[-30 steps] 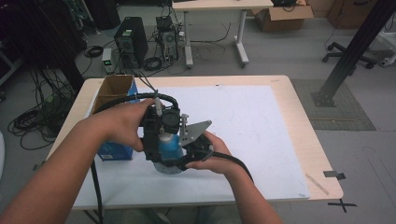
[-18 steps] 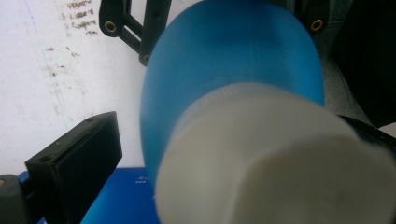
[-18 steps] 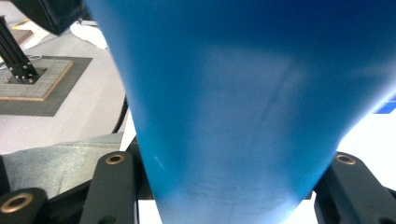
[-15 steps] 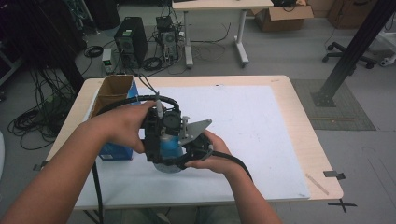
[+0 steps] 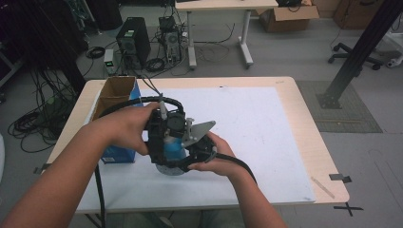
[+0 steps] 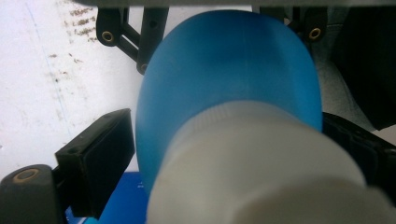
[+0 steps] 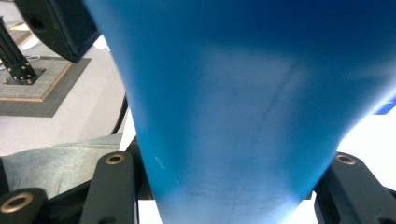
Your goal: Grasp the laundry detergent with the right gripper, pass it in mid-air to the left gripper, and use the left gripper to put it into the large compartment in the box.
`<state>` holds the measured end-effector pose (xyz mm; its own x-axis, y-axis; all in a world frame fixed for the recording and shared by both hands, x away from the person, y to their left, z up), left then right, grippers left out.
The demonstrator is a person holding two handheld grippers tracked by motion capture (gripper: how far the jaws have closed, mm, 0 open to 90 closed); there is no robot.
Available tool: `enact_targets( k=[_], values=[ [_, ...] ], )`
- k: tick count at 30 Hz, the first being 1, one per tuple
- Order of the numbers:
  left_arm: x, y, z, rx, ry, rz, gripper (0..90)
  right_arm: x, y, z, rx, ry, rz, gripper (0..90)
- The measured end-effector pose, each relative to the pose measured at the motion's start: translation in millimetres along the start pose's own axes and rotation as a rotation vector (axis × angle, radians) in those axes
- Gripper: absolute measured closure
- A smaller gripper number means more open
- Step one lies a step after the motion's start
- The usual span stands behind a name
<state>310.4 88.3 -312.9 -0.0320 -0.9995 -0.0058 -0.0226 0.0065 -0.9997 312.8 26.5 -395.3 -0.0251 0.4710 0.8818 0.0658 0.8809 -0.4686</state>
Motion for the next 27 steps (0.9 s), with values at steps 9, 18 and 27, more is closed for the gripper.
enact_targets(
  k=[9, 18, 27],
  values=[
    [0.9, 0.6, 0.6, -0.009, -0.001, 0.002, 18.3, -0.8, -1.2, -0.9, -0.009, -0.006, 0.006, 45.0],
    [0.5, 0.4, 0.2, -0.008, 0.000, -0.001, 22.7, 0.7, -0.7, -0.8, -0.010, -0.005, 0.001, 45.0],
    [0.4, 0.9, -2.0, -0.017, 0.005, -0.010, 30.5, 0.4, 2.2, -0.3, -0.017, -0.010, 0.006, 45.0]
  ],
)
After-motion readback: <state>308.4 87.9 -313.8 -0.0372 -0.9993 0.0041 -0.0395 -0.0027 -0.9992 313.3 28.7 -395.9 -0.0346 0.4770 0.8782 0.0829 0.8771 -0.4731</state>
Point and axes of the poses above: each handheld gripper's, and its own axes: y roughly forward along the jaws, x roughly out of its top, z roughly to its left, the point moved 6 cm from there along y, roughly forward along the jaws, and after that the axes turned 2 degrees about -x, right-handed, at the moved point
